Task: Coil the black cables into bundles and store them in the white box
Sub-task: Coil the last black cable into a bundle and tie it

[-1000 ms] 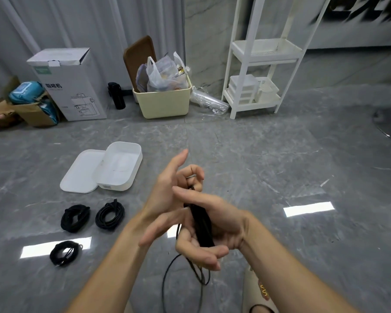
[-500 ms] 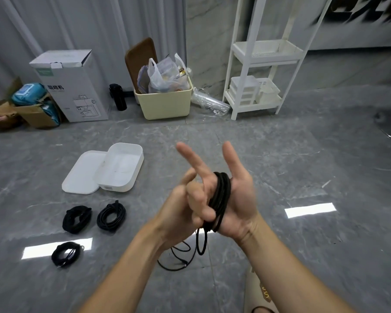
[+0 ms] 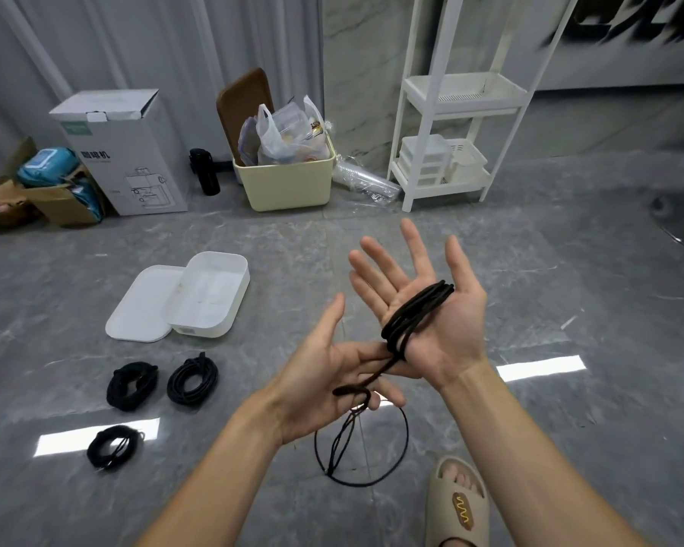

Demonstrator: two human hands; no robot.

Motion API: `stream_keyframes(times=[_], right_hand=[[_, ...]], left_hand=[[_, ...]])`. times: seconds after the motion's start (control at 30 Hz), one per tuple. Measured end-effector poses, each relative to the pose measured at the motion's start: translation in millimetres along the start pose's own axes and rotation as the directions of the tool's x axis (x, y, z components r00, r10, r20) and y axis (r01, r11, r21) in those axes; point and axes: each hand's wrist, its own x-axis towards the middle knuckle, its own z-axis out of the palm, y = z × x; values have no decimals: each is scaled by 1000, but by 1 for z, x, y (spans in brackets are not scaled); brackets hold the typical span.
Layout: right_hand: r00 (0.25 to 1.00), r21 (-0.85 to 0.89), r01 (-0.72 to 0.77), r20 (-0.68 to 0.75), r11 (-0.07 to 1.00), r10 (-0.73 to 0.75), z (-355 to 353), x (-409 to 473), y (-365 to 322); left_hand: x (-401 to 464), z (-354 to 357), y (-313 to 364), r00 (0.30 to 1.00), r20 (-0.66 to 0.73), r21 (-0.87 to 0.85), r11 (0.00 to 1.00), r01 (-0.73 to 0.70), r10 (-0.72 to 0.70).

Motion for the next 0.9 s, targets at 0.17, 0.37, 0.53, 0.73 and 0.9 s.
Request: stream_keyframes(times=[0.17, 0.37, 0.53, 0.73, 0.9], right_hand=[[998, -141, 43, -33, 989, -48, 0, 1, -1], [993, -222, 82, -64, 972, -98, -2, 3, -4], [987, -282, 112, -76, 953, -138, -6, 5, -5], [972, -384, 161, -100, 909, -214, -9, 6, -8], [950, -529, 171, -136, 831, -282, -12, 7, -7]], left_hand=[[-4, 1, 0, 997, 78, 49, 999, 7, -10], [-5, -1, 0, 1000, -7, 130, 991, 19, -18], [-7, 1, 2, 994, -103, 344, 939, 13, 24], [-8, 0, 4, 976, -204, 436, 900, 20, 77], [-6, -4, 6, 939, -299, 564, 825, 29, 171]])
